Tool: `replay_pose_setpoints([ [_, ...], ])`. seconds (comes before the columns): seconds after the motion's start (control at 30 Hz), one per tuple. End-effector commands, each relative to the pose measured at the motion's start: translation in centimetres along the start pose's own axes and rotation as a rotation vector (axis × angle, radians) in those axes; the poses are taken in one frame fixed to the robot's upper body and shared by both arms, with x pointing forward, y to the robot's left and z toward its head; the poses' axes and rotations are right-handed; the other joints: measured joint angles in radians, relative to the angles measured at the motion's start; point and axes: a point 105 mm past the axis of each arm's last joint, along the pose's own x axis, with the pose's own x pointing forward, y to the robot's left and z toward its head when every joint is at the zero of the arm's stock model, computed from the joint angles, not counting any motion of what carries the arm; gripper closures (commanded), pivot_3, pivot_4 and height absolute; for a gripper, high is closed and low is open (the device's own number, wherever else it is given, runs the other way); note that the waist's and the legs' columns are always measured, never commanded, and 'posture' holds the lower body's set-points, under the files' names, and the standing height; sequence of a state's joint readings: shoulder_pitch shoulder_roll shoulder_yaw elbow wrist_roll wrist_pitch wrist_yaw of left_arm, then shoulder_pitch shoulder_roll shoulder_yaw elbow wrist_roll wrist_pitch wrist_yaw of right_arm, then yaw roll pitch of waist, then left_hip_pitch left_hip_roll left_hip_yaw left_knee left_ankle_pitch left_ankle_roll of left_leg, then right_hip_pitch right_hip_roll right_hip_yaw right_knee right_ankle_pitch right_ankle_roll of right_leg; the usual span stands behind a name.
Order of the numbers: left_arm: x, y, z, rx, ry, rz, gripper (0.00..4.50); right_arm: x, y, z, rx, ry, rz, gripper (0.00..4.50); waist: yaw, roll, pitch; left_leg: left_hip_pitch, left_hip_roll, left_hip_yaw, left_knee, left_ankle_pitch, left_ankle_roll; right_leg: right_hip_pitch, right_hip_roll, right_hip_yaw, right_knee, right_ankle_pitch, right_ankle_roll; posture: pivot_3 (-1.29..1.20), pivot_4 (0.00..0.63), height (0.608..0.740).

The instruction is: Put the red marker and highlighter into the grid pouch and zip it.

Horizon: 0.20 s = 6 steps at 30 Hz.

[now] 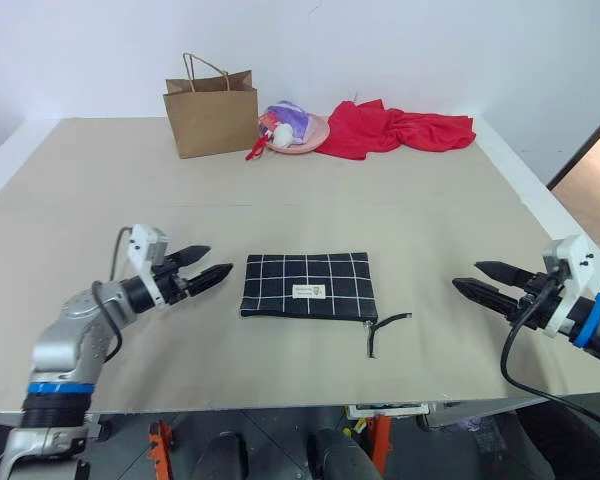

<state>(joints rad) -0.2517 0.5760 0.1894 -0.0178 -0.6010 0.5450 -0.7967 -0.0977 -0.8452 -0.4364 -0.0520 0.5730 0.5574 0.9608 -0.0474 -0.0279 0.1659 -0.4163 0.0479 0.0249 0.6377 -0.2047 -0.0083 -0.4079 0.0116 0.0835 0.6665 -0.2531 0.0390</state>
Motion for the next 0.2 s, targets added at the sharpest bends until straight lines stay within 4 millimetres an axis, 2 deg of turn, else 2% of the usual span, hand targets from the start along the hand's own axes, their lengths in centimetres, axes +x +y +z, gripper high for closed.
replay_pose_setpoints([
  [0.03, -2.8, 1.2, 1.4, 0.031, -0.002, 0.121, 0.45, -0.3, -1.1, 1.6, -0.051, -0.038, -0.028, 1.04, 0.001, 0.000, 0.000, 0.000, 0.000, 0.000, 0.000, 0.000, 0.000, 0.000, 0.000, 0.000, 0.000, 0.000, 0.000, 0.00, 0.150, 0.740],
  [0.13, -5.1, 2.6, 1.6, 0.017, -0.005, 0.215, 0.45, 0.2, -1.7, 1.7, -0.045, -0.051, -0.038, 1.04, 0.001, 0.000, 0.000, 0.000, 0.000, 0.000, 0.000, 0.000, 0.000, 0.000, 0.000, 0.000, 0.000, 0.000, -0.001, 0.00, 0.150, 0.740],
  [0.2, -5.8, 3.0, 2.2, 0.008, -0.044, 0.242, 0.45, 0.7, -1.7, 1.7, -0.042, -0.058, -0.033, 1.04, 0.001, 0.000, 0.000, 0.001, 0.000, 0.000, 0.000, 0.000, 0.000, 0.000, 0.000, 0.000, 0.000, 0.000, -0.002, 0.00, 0.150, 0.740],
])
